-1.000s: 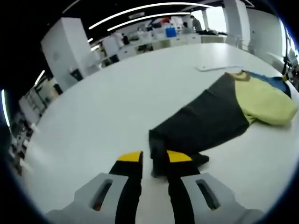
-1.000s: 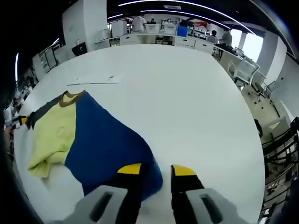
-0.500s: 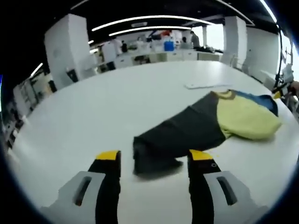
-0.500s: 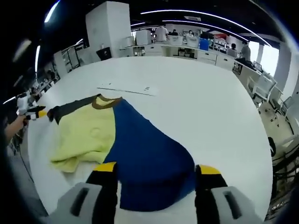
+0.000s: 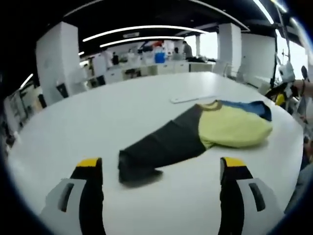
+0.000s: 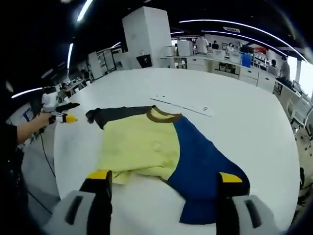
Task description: Fold the garment on the visible template until the final outline fits inside the template.
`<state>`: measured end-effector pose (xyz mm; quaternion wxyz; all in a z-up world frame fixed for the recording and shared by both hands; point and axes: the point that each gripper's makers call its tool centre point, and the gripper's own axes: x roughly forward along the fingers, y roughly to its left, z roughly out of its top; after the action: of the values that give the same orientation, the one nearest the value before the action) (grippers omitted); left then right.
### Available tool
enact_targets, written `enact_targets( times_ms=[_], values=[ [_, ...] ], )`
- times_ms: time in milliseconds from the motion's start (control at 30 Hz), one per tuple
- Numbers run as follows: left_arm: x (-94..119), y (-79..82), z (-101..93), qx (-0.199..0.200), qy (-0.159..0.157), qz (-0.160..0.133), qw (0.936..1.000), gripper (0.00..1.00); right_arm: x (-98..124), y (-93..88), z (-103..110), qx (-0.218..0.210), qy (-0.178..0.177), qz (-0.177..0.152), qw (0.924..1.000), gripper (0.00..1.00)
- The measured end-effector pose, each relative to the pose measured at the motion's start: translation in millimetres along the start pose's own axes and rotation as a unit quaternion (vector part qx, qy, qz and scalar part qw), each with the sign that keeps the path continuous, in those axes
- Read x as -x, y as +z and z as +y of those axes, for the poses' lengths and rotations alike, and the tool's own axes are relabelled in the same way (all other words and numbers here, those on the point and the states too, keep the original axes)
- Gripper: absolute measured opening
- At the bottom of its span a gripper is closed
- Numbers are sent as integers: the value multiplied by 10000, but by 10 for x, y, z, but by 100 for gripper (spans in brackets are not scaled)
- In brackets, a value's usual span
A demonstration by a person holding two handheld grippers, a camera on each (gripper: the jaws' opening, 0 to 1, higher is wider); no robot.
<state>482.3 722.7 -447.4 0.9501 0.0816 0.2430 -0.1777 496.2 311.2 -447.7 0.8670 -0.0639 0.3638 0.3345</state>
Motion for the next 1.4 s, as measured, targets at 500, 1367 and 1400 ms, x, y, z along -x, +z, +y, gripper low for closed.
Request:
enact_targets(
  times_ms=[500,1367,1400],
  values=[
    [233,128,-724,-225,-765,-222,9966,99,-116,137,858,1259,729,-320,9888,89],
    [432,-75,-1255,-580,-1258,-80,9903,99,-746,-342,1099,2672,895,409,9586,58],
    [422,-128,-1227,-607,-1288,-50,9898,99,-764,-359,1099,2678,896,400,9585,57]
  ],
)
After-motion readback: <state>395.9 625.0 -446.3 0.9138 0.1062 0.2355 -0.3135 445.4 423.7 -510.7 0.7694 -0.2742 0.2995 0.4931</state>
